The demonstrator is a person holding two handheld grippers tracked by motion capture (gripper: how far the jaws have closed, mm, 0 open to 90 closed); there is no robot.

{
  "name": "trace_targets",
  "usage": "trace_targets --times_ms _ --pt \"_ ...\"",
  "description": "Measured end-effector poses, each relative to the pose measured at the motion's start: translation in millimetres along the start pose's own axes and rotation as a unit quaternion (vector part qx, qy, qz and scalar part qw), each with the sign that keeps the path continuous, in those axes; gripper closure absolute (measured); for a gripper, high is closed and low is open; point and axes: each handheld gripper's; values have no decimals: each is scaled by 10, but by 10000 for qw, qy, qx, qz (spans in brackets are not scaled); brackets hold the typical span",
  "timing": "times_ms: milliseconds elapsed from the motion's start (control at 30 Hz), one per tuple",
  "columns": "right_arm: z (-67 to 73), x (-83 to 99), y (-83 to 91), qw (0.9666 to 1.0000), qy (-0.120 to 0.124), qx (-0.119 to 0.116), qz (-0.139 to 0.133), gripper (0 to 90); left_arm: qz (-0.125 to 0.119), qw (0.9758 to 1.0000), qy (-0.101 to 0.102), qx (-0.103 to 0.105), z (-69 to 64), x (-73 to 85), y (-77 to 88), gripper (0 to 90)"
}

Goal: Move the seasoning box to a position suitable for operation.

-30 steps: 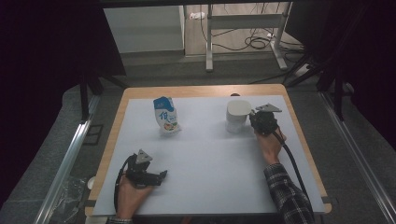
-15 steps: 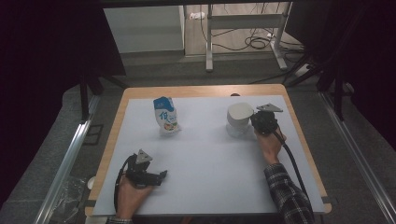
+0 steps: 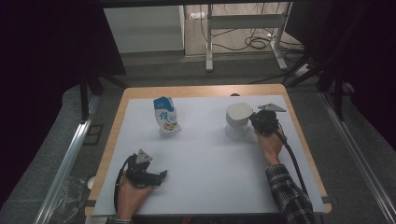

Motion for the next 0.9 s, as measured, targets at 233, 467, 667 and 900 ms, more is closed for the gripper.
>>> trace_targets --times_ms 233,467,667,900 --pt "15 -35 126 9998 -50 -157 -82 803 0 10000 1 -1 -1 0 0 21" --pt "25 1 261 9993 -88 -336 -105 802 0 10000 -1 -2 0 0 0 21" --pt "31 87 405 9990 -34 -443 -91 799 5 10000 -2 -5 -1 0 1 21" --pt "36 208 564 9982 -83 -596 -61 798 3 10000 -1 -9 -1 0 0 21"
Point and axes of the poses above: each handheld gripper's, and its own axes: y roughly backward along the jaws, x roughly out of its underside, z roughly to its left, and after that the axes turned 12 degrees about x, right-handed
